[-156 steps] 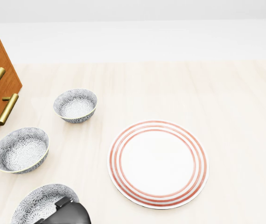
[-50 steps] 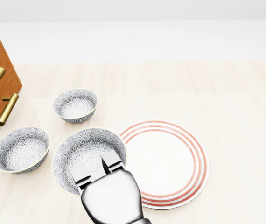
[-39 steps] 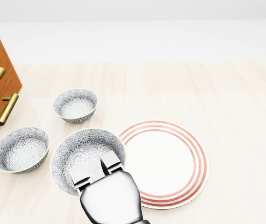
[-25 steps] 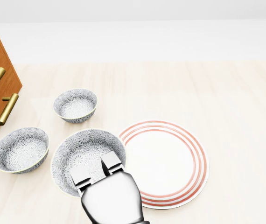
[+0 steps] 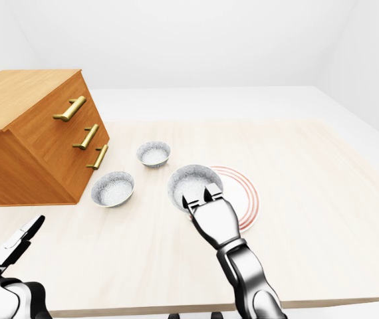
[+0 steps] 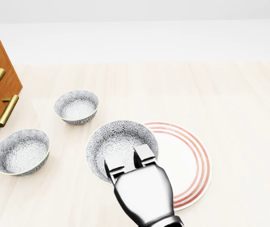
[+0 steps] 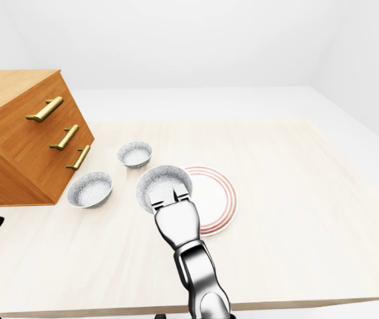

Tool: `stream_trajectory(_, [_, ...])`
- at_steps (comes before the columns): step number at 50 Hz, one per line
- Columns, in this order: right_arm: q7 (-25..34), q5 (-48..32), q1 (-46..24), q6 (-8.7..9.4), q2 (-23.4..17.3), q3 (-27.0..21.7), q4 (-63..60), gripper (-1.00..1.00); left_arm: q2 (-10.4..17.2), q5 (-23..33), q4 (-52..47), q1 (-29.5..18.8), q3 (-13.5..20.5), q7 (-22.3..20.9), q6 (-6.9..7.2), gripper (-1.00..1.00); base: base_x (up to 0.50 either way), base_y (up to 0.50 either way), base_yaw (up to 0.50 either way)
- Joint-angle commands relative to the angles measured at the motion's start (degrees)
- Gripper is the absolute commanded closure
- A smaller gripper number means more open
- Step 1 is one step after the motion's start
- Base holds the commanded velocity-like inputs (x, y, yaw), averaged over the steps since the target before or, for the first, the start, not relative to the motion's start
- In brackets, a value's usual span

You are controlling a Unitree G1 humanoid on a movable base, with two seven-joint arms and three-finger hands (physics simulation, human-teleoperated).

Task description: Put the bowl at the front on the plate.

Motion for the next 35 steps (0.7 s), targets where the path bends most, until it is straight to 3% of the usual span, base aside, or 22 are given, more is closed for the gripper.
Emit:
stream_trajectory(1, [-2.08, -2.71, -1.99, 0.00, 0.11, -4.94, 1.86, 1.00, -0.01, -0.10, -0.49, -0.03, 0.33, 0.00, 0.00, -1.00, 0.00, 0.00, 0.00])
stream_trajectory(14, [-0.29, -2.30, -4.27, 0.00, 0.25, -10.10, 2.52, 1.00, 0.06, 0.22, -0.27, -0.08, 0.15, 0.00, 0.00, -1.00, 0.00, 0.00, 0.00])
stream_trajectory(35, [-5.80, 2.27, -5.40, 0.00, -0.95, -15.06, 8.54, 1.00, -0.02, -0.03, -1.65, 0.06, 0.59, 0.00, 0.00, -1.00, 0.00, 0.00, 0.00])
